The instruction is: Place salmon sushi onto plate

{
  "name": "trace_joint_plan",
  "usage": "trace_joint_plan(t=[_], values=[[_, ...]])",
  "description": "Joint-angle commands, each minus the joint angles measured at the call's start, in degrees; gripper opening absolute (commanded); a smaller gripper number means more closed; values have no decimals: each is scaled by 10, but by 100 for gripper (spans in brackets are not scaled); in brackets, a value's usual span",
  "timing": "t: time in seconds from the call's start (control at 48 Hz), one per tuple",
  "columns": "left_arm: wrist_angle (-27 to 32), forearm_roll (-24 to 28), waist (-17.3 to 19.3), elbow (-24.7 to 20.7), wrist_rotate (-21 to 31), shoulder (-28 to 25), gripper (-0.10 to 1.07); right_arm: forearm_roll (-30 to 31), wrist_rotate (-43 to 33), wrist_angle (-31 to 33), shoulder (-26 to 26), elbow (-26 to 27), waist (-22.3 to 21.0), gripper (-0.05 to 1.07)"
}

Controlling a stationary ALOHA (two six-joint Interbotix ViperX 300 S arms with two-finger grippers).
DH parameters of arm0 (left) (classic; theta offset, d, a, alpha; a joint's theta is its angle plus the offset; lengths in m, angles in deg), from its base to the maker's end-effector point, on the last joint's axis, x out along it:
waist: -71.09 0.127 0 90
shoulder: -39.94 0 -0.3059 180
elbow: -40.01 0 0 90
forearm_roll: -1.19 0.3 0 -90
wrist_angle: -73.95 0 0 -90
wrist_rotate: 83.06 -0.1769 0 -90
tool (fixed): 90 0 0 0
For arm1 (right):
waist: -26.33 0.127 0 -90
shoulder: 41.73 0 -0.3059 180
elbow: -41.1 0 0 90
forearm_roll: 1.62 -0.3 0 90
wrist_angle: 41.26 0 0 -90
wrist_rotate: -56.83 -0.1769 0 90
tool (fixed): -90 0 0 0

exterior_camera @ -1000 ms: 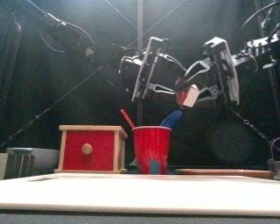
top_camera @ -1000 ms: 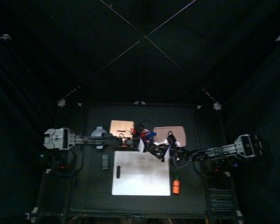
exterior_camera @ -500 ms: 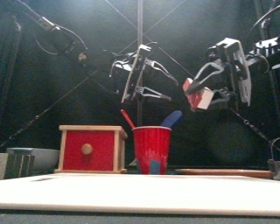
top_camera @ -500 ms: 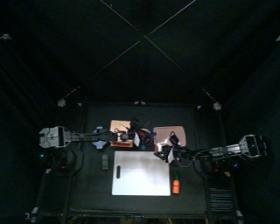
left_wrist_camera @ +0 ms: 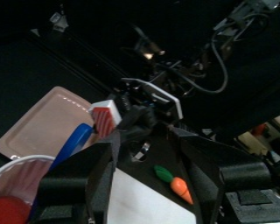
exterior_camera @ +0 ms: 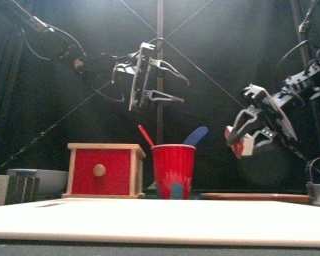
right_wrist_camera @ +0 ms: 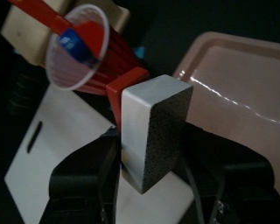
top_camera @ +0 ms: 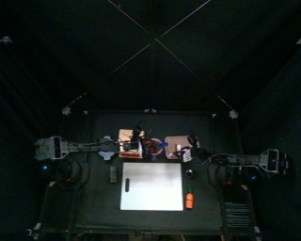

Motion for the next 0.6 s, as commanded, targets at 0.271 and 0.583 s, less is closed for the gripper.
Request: trace_joint_plan(t=[0.271, 0.583], values=[[-83, 8, 0, 65, -17, 54, 84, 33, 2, 18, 70, 11, -76, 54], [-92, 7, -4, 89, -20, 69, 84, 45, 3, 19, 97, 18, -91, 84]])
